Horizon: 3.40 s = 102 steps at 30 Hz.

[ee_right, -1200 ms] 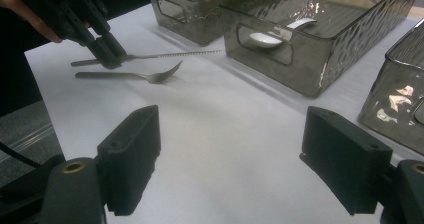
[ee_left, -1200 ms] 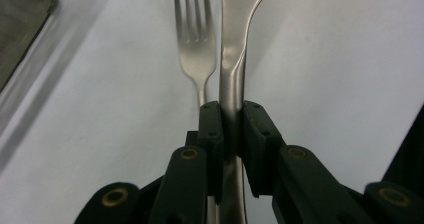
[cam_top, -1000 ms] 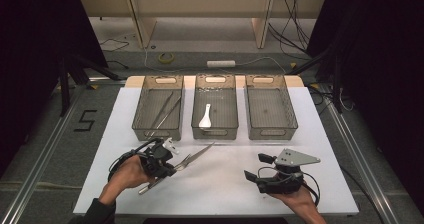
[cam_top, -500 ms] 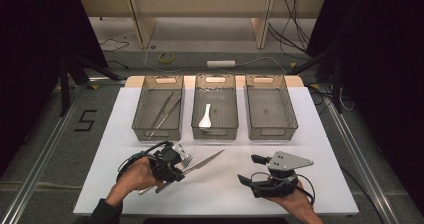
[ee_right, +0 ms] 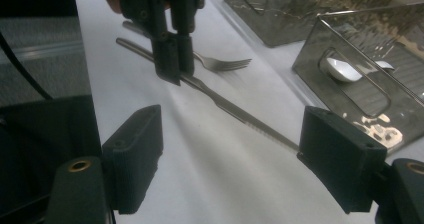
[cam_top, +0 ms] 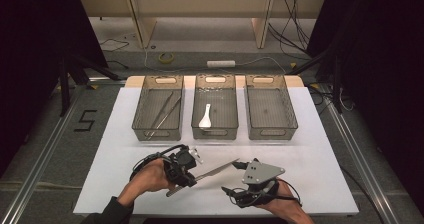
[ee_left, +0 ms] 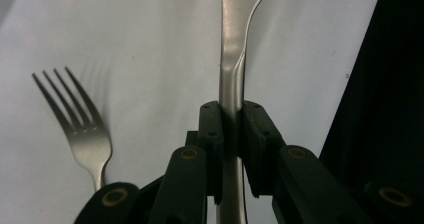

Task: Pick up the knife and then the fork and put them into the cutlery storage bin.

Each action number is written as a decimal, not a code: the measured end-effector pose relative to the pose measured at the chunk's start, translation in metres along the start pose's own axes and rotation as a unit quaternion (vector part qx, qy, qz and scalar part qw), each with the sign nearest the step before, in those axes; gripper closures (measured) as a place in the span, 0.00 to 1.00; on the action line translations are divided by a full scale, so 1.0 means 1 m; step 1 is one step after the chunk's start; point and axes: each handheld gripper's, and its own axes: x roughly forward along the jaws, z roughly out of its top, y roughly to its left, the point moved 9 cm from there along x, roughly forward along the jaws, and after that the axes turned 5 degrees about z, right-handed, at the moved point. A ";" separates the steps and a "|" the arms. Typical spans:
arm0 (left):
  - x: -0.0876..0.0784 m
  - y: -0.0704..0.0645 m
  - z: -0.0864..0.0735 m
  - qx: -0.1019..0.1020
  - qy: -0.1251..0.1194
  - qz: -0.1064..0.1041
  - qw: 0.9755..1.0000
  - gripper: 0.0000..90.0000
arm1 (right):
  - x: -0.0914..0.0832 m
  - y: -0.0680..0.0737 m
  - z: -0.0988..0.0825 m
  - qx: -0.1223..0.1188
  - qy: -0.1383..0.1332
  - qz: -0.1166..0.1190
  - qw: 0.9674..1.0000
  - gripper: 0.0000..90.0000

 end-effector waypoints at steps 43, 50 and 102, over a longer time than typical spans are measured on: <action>0.003 -0.026 0.024 0.047 0.046 -0.035 0.997 0.88 | 0.051 0.017 -0.014 -0.248 0.138 -0.043 0.958 0.67; 0.003 -0.030 0.027 0.047 0.046 -0.039 0.997 0.88 | 0.054 0.017 -0.015 -0.268 0.146 -0.054 0.951 0.74; -0.035 0.051 -0.017 -0.139 -0.141 0.099 0.975 0.24 | -0.024 -0.107 -0.026 -0.090 0.148 -0.143 0.974 0.93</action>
